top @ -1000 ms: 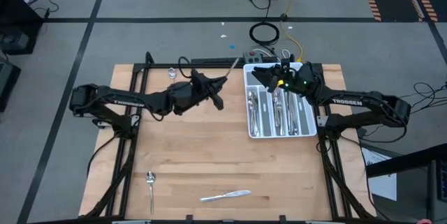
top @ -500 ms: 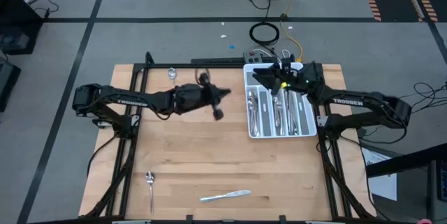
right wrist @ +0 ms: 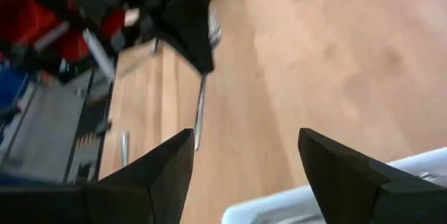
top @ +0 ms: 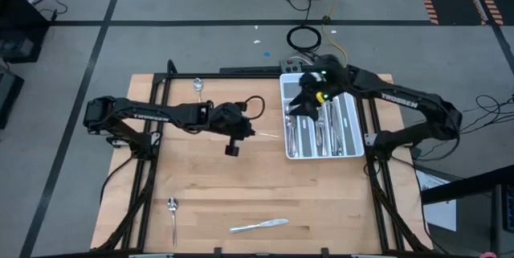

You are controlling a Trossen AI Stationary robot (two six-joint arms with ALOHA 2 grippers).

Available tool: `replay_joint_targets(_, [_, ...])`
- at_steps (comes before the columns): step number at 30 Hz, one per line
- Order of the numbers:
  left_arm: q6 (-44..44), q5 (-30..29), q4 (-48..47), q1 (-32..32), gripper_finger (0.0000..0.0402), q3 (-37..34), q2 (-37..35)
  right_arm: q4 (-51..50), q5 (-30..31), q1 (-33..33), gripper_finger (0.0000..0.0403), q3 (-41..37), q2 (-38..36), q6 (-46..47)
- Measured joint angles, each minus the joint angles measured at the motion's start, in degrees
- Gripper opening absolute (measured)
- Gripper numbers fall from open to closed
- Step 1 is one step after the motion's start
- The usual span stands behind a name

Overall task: Sort silverware
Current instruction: Put the silver fork into the white silverware tray

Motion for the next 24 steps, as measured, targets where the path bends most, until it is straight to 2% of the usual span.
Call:
replay_joint_targets(3, [0.67, -0.01, -0.44, 0.01, 0.001, 1.0, 0.0, -5.77, -0.03, 2.6, 0.0249, 5.3, 4.61, -2.34])
replay_joint_targets(9, [0.8, -2.44, -0.45, -0.66, 0.001, 2.95, 0.0, -6.57, -4.16, 6.77, 0.0249, 10.76, 11.54, -3.21])
replay_joint_targets(24, [4.3, -3.92, -0.4, -2.0, 0.001, 3.66, 0.0, -4.18, -11.88, 8.99, 0.0249, 11.93, 18.86, 0.44])
